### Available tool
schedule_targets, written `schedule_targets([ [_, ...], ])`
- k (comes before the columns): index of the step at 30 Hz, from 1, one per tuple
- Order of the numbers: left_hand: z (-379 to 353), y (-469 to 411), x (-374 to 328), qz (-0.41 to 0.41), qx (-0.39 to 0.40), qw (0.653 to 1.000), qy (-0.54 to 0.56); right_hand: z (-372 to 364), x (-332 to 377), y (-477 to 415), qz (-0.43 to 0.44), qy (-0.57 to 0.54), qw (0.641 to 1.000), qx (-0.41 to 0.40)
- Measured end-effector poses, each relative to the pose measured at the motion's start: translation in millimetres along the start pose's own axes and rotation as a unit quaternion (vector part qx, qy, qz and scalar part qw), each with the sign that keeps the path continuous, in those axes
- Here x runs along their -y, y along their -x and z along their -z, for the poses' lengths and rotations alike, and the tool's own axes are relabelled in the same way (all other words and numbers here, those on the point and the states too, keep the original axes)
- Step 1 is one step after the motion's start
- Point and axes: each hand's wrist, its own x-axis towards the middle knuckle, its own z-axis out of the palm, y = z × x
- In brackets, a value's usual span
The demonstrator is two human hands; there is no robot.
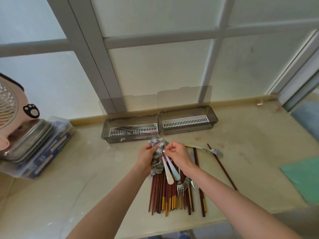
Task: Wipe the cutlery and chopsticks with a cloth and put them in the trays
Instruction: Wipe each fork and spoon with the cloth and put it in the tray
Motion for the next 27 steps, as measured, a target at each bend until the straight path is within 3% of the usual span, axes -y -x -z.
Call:
schedule_targets([
  [4, -0.6, -1.0, -4.7, -0.012, -0.019, 1.000, -0.006, -0.2, -5.5, 0.2, -0.001, 0.051, 0.998, -0.022],
  [7, -1.8, -2.2, -10.6, -0.010, -0.073, 0.997, 0.029, -2.3, -6.0, 3.0, -0.019, 0.008, 0.999, -0.042],
  [14, 6.4, -8.3, -24.6, -0.038, -0.161, 0.984, 0.066, -10.5, -1.5, 16.9, -0.066, -0.095, 0.991, 0.074],
  [24, 15.9, -19.5, -53.2, -0.071, -0.199, 0.975, 0.061, -13.0, 16.9, 16.1, -0.030, -0.116, 0.992, 0.041],
  [27, 28.2, -25.5, -67.6, -0.072, -0.250, 0.960, 0.106, -11.3, 15.8, 20.7, -0.021, -0.101, 0.994, 0.025],
])
